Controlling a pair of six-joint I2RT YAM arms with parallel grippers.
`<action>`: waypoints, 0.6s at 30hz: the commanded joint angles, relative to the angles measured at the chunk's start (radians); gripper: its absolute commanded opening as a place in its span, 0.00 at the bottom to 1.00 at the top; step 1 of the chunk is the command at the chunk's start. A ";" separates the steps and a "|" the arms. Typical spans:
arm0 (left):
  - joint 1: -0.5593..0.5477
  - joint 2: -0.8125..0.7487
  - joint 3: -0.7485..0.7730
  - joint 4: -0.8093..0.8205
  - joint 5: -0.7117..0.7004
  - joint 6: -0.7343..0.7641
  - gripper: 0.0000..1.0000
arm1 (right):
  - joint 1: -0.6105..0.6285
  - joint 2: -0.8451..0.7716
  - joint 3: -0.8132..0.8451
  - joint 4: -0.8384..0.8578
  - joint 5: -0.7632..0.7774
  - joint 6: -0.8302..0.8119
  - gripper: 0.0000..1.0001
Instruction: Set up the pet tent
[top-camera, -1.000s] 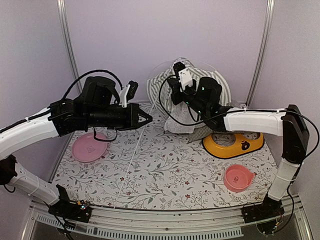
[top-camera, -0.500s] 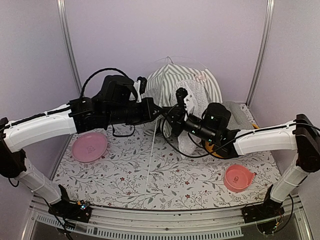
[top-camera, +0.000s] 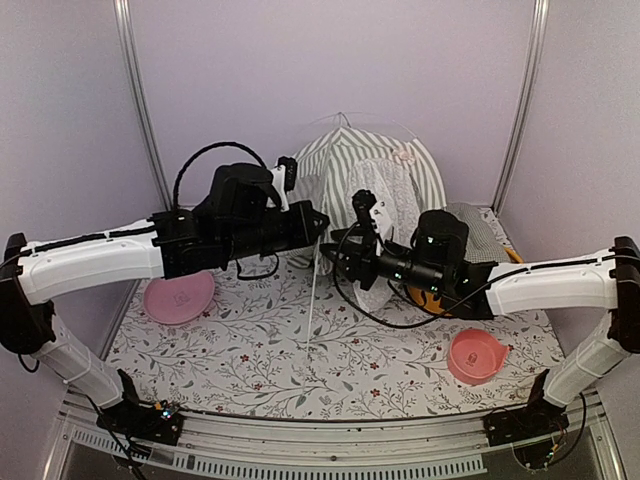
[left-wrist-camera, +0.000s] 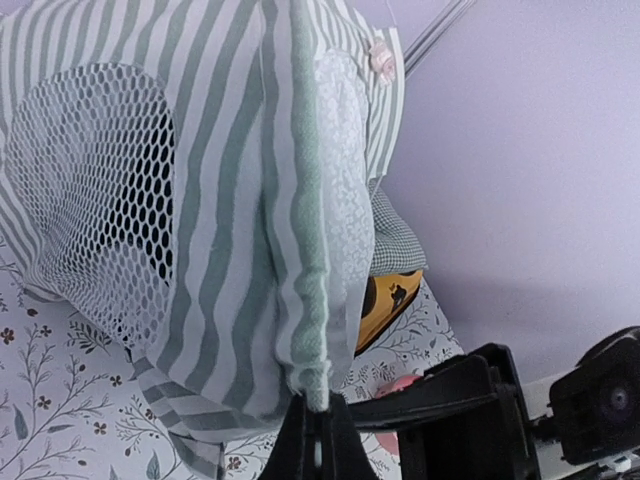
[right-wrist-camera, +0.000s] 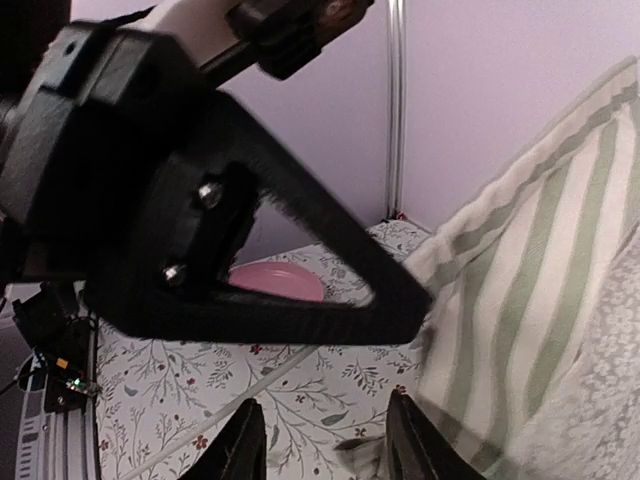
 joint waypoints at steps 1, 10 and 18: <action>0.006 0.007 -0.029 0.132 -0.059 0.002 0.00 | 0.038 -0.070 -0.028 -0.177 -0.078 -0.045 0.49; 0.000 0.031 -0.034 0.173 -0.030 0.007 0.00 | 0.019 -0.202 -0.125 -0.199 -0.262 0.177 0.66; -0.014 0.054 -0.028 0.209 -0.021 0.024 0.00 | 0.018 -0.130 -0.167 -0.117 -0.411 0.571 0.56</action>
